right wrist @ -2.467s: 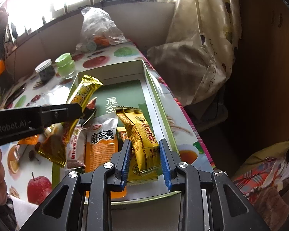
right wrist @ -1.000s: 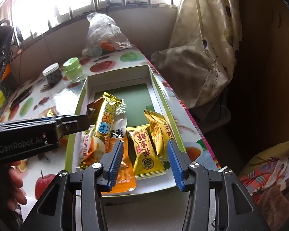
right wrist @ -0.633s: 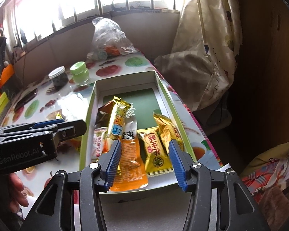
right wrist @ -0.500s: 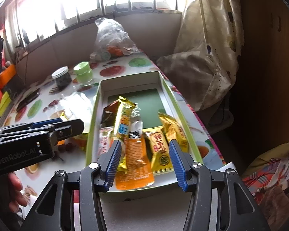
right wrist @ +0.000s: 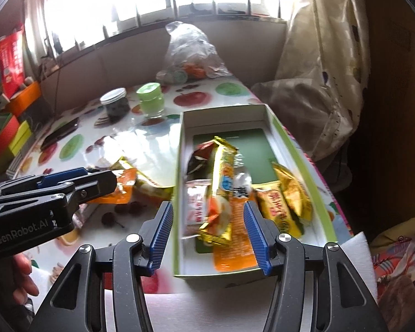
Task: Organize snacks
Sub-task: 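Move both open tools back to the snack pile, then grasp the white-orange spicy strip pack with the right tool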
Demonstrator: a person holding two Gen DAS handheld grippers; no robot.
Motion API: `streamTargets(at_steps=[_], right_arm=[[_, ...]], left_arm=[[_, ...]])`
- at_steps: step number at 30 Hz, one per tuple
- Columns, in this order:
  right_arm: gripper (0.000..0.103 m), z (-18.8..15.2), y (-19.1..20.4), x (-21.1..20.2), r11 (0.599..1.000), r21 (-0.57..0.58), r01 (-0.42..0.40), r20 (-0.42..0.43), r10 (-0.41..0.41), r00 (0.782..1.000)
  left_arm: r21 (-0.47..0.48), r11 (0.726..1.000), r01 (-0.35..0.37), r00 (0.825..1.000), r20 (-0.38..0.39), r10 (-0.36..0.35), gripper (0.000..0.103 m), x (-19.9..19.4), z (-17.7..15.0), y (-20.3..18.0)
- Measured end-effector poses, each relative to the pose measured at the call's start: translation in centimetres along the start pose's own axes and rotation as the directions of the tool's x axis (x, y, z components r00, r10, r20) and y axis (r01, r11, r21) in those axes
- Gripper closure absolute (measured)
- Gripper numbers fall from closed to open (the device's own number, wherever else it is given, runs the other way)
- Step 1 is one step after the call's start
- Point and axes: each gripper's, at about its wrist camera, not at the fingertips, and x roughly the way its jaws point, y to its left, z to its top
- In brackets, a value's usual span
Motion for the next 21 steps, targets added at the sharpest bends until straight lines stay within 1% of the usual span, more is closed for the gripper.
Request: streamTargets(at_steps=[6,8,11,21], right_arm=[[0.050,0.1,1.8,0.5,0.999,-0.028,-0.031,-0.009,0.031,0.999],[0.050,0.1,2.5,0.8,0.999,-0.031,-0.042,-0.017,0.042,0.999],[0.049,0.0,3.3,1.2,0.998,-0.046,-0.053,-0.029,0.052,0.998],[0.048,-0.2,6.2,2.8,0.990,-0.094,-0.103,-0.078,0.096,0.992]], left_arm=[[-0.021,0.999,-0.035,0.999,0.009,0.035,0.052,-0.6,-0.6,1.9],[-0.015,0.998,-0.058,0.998,0.020,0.058,0.052,-0.9,-0.8,2.3],[-0.034,0.998,-0.051,0.999,0.017,0.052,0.052,-1.2,-1.1,3.4],[-0.115,0.990,-0.086,0.996,0.019,0.088,0.052,-2.0,-2.0,7.4]])
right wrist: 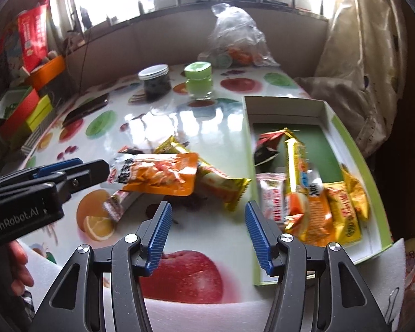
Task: Organize snacks
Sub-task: 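Grasp the white-orange spicy strip pack with the right tool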
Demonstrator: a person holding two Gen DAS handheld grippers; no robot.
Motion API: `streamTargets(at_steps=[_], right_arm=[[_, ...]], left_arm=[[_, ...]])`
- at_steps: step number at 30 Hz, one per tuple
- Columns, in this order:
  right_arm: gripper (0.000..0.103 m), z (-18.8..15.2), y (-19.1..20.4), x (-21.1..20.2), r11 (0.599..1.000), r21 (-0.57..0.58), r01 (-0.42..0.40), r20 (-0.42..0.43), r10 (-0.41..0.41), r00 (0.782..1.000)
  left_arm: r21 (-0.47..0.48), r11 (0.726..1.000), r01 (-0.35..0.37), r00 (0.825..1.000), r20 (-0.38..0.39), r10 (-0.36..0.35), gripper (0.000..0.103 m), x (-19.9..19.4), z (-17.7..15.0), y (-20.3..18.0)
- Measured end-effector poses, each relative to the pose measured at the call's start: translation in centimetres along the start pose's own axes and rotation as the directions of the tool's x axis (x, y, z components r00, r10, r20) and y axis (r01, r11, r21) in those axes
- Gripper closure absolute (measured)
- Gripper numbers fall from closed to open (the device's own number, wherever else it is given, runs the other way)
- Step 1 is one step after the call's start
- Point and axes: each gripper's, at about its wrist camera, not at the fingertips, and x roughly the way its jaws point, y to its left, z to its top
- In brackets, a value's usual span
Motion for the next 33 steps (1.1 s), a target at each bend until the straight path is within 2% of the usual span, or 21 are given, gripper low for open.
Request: streamTargets(at_steps=[8,13,15,20,22,30,33], right_arm=[[0.047,0.8,2.2,2.0,0.997,-0.067,-0.032,-0.033,0.030,0.999],[0.047,1.3,4.2,2.6,0.973,-0.230,0.001,-0.006,-0.002,1.000],[0.046,1.4,5.1,3.0,0.941,-0.335,0.036,0.008,-0.035,0.999],[0.045,1.1,6.1,4.0,0.880,-0.469,0.076,0.017,-0.077,0.997],[0.045,0.6,6.8,4.3,0.826,-0.543,0.155,0.075,-0.136,0.988],[0.045,-1.1,9.6,6.3,0.641,-0.706,0.302,0.196,-0.233,0.953],[0.045,-1.4,10.1,6.7,0.605,-0.720,0.339,0.231,-0.251,0.940]], left_arm=[[-0.072,0.997,-0.038,0.999,-0.017,0.037,0.052,0.2,-0.9,3.6],[-0.100,0.993,-0.058,0.998,-0.037,0.054,0.052,0.5,-1.6,5.4],[-0.111,0.992,-0.063,0.997,-0.044,0.059,0.052,0.7,-1.8,6.0],[-0.125,0.991,-0.056,0.997,-0.056,0.049,0.052,1.1,-2.1,6.8],[-0.128,0.990,-0.054,0.997,-0.061,0.047,0.052,1.4,-2.2,6.9],[-0.136,0.989,-0.052,0.997,-0.071,0.042,0.052,1.9,-2.2,7.2],[-0.138,0.989,-0.059,0.996,-0.075,0.049,0.052,2.0,-2.1,7.4]])
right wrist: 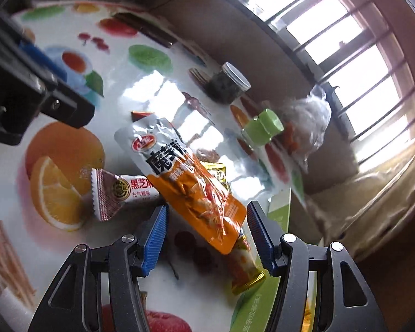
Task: Organize snacks
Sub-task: 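Grasp the white-orange spicy strip pack with the right tool, then carry the spicy pack into the box with the right tool while the left tool grasps the white-red nougat packet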
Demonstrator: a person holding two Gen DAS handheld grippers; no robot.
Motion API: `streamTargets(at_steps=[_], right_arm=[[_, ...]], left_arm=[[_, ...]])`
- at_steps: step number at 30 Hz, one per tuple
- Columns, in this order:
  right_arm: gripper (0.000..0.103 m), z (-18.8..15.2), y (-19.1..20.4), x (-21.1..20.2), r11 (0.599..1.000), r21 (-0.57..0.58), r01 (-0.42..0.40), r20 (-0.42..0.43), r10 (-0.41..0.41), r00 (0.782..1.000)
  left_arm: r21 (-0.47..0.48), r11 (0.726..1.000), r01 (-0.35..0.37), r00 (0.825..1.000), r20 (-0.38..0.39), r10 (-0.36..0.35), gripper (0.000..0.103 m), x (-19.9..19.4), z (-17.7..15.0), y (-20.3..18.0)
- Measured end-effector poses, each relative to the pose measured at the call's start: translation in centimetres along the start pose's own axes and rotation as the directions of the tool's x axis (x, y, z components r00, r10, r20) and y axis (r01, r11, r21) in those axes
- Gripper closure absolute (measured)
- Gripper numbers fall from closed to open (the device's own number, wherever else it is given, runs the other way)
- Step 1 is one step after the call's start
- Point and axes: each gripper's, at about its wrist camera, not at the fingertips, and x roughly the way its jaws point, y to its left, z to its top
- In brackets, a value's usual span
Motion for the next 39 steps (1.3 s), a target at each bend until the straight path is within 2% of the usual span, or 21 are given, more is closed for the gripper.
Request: streamTargets(at_steps=[4,7,13,16,21,25,28,32,34,39], right_arm=[[0.045,0.3,0.2,0.3,0.999,-0.031,0.032,0.014,-0.031,0.999],[0.046,0.4,0.0,0.4,1.000,-0.011,-0.005,0.036,0.005,0.999],[0.074,0.4,-0.1,0.9,0.999,0.019,-0.047,0.019,0.046,0.999],[0.077,0.4,-0.3,0.8,0.998,0.037,-0.059,0.029,0.058,0.998],[0.089,0.2,-1.0,-0.1,0.994,0.093,-0.065,0.052,0.061,0.997],[0.092,-0.1,-2.2,-1.3,0.975,0.186,-0.121,0.084,0.107,0.991],[0.093,-0.5,-3.5,-1.8,0.944,0.278,-0.178,0.096,0.158,0.983],[0.093,-1.2,-5.3,-2.4,0.868,0.412,-0.277,0.134,0.243,0.961],[0.093,-1.5,-5.9,-3.0,0.832,0.461,-0.308,0.157,0.265,0.951],[0.093,-2.4,-6.8,-3.6,0.777,0.533,-0.335,0.176,0.286,0.942]], left_arm=[[-0.015,1.000,-0.002,1.000,-0.002,0.002,0.052,0.2,0.1,0.5],[-0.017,1.000,-0.004,1.000,-0.001,0.004,0.052,0.1,0.1,0.8],[-0.027,1.000,-0.015,1.000,-0.002,0.015,0.052,0.1,0.2,1.2],[-0.030,0.999,-0.016,1.000,-0.002,0.016,0.052,0.1,0.2,1.4],[-0.034,0.999,-0.016,1.000,-0.003,0.016,0.052,0.1,0.3,1.4],[-0.033,0.999,-0.013,1.000,-0.006,0.012,0.052,0.2,0.2,1.3],[-0.036,0.999,-0.005,1.000,-0.007,0.005,0.052,0.3,0.2,1.2],[-0.024,1.000,0.014,1.000,-0.016,-0.014,0.052,0.5,0.1,0.4],[-0.023,0.999,0.034,0.999,-0.019,-0.035,0.052,0.6,0.1,0.0],[-0.010,0.996,0.092,0.996,-0.020,-0.092,0.052,0.7,0.5,-1.3]])
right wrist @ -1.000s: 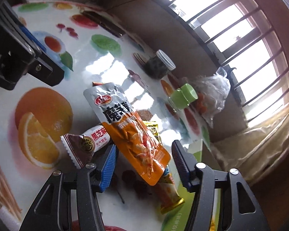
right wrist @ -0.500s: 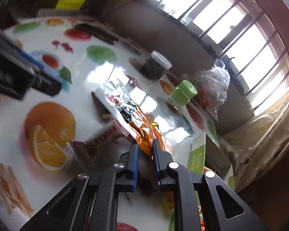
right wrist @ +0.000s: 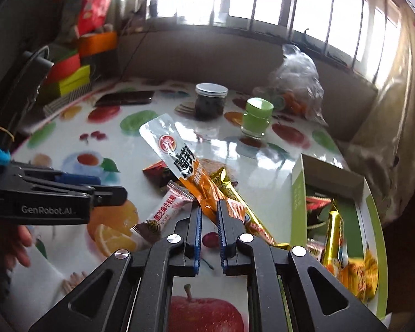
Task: Organize snacks
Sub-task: 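Carry the spicy pack into the box with the right tool while the left tool grasps the white-red nougat packet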
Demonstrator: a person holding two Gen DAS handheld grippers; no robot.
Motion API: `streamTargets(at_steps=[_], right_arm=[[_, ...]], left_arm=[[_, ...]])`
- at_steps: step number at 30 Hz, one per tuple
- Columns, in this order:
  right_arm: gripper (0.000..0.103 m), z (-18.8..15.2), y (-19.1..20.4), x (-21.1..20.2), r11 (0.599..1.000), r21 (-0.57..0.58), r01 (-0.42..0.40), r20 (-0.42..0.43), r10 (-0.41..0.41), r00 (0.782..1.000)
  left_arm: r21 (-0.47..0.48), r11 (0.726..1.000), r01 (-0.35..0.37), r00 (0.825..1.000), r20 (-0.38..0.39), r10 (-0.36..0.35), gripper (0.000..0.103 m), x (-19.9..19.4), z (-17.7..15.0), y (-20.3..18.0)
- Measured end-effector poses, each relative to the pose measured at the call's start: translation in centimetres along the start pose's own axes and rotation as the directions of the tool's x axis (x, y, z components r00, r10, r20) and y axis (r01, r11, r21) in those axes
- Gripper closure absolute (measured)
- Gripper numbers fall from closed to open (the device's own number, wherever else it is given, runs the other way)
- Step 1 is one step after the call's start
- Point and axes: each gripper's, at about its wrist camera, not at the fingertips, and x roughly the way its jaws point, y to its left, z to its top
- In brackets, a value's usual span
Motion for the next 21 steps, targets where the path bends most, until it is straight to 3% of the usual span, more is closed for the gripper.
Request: streamTargets(at_steps=[7,9,17,21], right_arm=[[0.093,-0.4,-1.6,-1.2,0.993,0.108,-0.037,0.013,0.036,0.999],[0.099,-0.5,-1.9,-1.5,0.991,0.126,-0.043,0.019,0.041,0.999],[0.099,-0.9,-3.0,-1.7,0.985,0.167,-0.036,0.008,0.035,0.999],[0.096,-1.4,-4.0,-0.9,0.971,0.224,-0.085,-0.033,0.095,0.995]], left_arm=[[0.024,0.997,0.073,0.997,-0.026,-0.072,0.052,1.0,0.3,-2.0],[0.027,0.998,0.063,0.997,-0.041,-0.062,0.052,1.7,0.3,-2.4],[0.062,0.997,0.056,0.997,-0.049,-0.053,0.052,2.4,0.5,-3.5],[0.104,0.994,0.023,0.999,-0.044,-0.018,0.052,2.6,0.3,-4.1]])
